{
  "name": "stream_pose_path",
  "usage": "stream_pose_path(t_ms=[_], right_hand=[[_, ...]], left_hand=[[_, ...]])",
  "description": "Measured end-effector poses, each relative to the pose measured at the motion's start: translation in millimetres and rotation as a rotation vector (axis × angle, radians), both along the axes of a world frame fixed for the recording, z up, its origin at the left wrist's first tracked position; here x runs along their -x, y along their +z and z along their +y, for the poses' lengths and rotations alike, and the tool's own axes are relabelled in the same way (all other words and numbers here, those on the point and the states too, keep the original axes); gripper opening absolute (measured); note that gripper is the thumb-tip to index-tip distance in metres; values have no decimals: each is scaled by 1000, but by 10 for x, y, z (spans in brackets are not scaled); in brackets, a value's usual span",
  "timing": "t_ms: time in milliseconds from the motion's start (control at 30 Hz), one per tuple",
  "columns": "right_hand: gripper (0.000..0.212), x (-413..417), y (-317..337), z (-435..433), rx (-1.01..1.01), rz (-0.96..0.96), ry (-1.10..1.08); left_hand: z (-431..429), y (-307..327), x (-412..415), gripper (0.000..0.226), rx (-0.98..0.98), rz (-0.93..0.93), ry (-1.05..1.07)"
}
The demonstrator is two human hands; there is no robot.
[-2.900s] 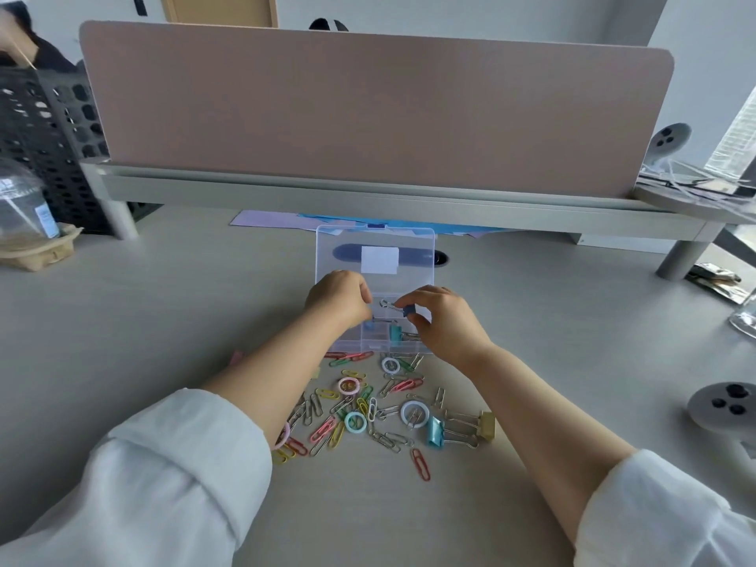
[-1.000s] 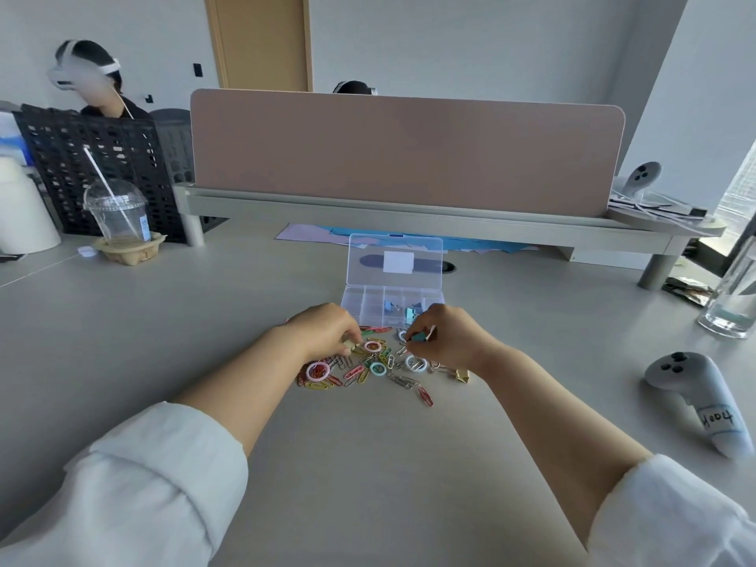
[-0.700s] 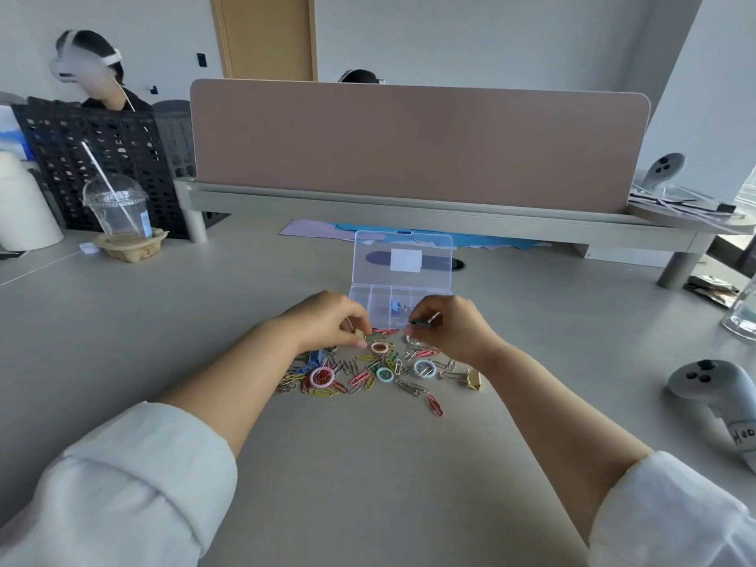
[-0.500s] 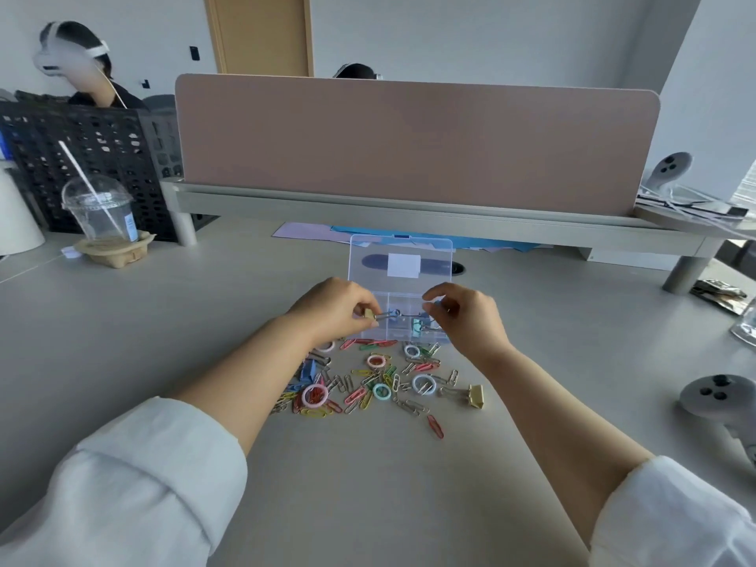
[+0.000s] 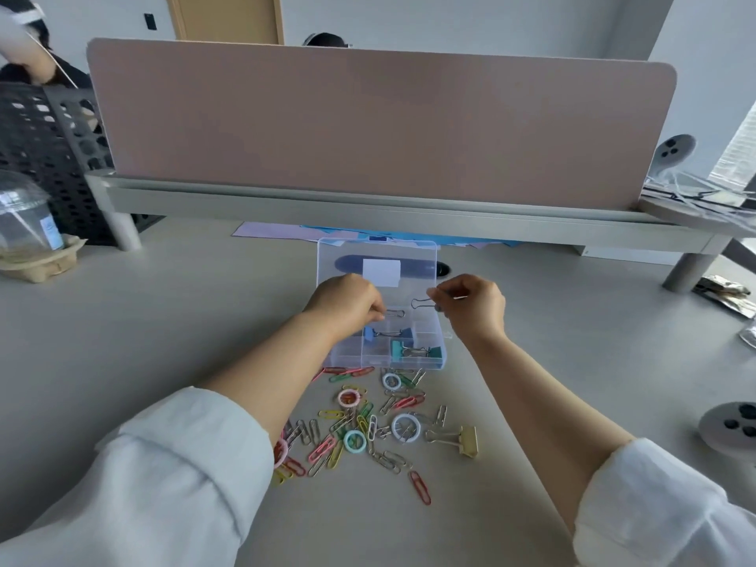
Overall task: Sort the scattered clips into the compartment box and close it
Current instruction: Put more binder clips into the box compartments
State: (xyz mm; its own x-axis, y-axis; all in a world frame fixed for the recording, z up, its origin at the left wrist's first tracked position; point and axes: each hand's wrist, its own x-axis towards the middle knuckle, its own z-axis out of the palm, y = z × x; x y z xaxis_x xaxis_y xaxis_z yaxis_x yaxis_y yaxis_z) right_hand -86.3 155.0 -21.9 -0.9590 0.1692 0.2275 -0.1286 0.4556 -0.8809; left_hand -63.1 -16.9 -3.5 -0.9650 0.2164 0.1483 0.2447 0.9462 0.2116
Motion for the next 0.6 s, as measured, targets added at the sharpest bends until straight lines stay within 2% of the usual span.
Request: stream_pose_path(t_ms=[133, 200, 333, 600], right_hand=[[14, 64, -21, -86, 42, -59, 28], [21, 75, -44, -134, -2, -65, 41], [13, 82, -97, -197, -86, -62, 39], [13, 117, -153, -210, -301, -52, 20]], left_hand=[[-65, -49, 38, 24, -15, -34, -23], [-108, -82, 59, 27, 43, -45, -38], [-158, -97, 58, 36, 157, -47, -47], [-165, -44, 70, 35, 205, -101, -38]])
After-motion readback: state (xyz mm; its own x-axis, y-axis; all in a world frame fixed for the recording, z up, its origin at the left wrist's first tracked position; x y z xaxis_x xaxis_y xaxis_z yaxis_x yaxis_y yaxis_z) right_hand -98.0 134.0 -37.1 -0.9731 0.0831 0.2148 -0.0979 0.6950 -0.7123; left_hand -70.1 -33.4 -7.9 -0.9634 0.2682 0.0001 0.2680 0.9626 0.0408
